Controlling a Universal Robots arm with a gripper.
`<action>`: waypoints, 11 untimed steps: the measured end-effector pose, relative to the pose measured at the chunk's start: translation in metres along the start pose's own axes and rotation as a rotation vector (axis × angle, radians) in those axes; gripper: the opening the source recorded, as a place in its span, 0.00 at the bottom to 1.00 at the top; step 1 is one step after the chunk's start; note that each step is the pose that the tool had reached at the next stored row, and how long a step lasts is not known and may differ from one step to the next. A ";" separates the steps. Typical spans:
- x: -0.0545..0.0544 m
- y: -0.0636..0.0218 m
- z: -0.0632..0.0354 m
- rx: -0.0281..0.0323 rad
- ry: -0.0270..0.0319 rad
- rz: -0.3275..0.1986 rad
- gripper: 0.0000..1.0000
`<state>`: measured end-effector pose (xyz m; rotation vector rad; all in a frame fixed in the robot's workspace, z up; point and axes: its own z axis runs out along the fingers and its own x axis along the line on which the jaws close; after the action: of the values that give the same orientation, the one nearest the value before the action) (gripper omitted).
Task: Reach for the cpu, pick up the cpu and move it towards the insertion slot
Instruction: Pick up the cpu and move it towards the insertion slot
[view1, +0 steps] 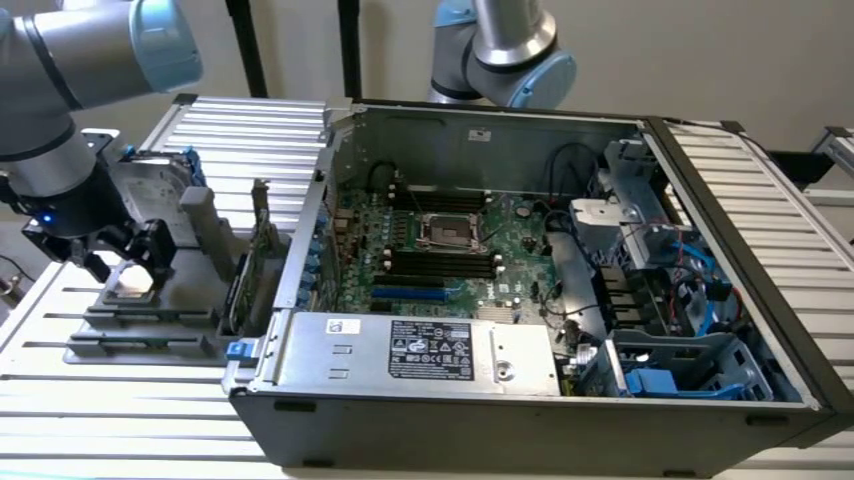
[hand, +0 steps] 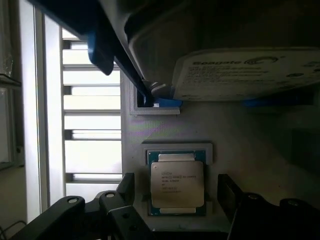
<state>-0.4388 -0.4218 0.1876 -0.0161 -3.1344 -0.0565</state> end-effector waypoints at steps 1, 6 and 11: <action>0.000 0.0000 0.0003 -0.0002 -0.0003 0.000 0.76; -0.003 0.0000 0.0002 0.0000 0.0000 0.000 0.76; -0.004 -0.0001 0.0004 0.0002 0.0003 0.000 0.76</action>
<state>-0.4352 -0.4219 0.1872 -0.0158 -3.1341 -0.0563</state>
